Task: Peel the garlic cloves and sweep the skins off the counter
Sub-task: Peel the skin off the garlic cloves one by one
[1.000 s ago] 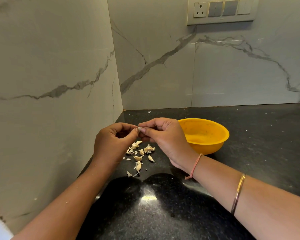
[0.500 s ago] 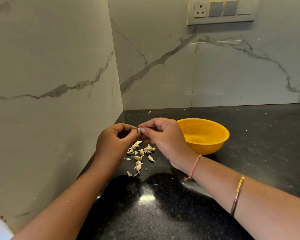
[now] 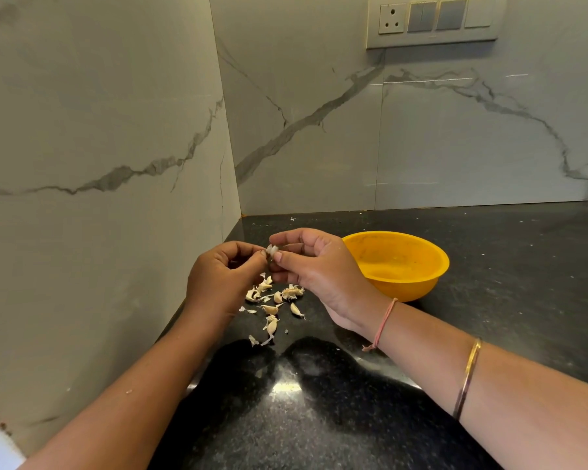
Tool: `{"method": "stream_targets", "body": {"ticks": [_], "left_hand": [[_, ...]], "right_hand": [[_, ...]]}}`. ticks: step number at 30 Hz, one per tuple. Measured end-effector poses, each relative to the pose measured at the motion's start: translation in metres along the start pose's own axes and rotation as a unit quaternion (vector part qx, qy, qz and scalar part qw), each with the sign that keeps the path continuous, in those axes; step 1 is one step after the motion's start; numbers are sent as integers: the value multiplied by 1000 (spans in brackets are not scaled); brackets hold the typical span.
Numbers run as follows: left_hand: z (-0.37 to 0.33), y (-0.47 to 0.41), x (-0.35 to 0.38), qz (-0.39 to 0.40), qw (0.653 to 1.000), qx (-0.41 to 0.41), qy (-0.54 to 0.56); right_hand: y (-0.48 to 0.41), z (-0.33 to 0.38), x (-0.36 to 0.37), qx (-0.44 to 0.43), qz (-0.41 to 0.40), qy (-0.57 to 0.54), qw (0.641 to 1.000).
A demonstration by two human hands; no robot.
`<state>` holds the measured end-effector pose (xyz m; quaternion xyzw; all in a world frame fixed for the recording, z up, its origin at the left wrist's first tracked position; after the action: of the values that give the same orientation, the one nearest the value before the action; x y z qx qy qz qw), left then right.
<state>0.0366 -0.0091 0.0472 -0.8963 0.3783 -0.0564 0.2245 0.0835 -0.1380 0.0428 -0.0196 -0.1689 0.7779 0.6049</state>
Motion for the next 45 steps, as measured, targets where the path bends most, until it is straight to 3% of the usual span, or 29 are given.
{"method": "stream_targets", "body": {"ticks": [10,18,24,28,37,45], "left_hand": [[10,-7,-7,-58,997,-47,32],[2,2,5,42,997,-30,60],[7,5,11,82,974,-138,161],[10,5,12,78,970,-161,166],[9,-4,-1,6,994,-59,88],[-4,3,4,40,995,-20,87]], "right_hand": [[1,1,2,25,18,-25,999],[4,6,2,-42,17,36,998],[5,7,3,-67,10,64,996],[4,8,2,-64,7,47,997],[1,6,-2,-23,0,-38,999],[-1,5,-4,-42,-24,-5,999]]}}
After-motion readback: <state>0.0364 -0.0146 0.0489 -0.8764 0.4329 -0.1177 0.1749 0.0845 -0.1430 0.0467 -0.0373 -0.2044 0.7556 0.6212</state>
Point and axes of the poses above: each hand's wrist, its own y-axis away from the middle knuckle, its own x-axis out of the palm, z = x × y, the point moved 6 cm from there along -y, towards the middle knuckle, and after that the axes turned 14 degrees about -z, right-handed, at the moved point
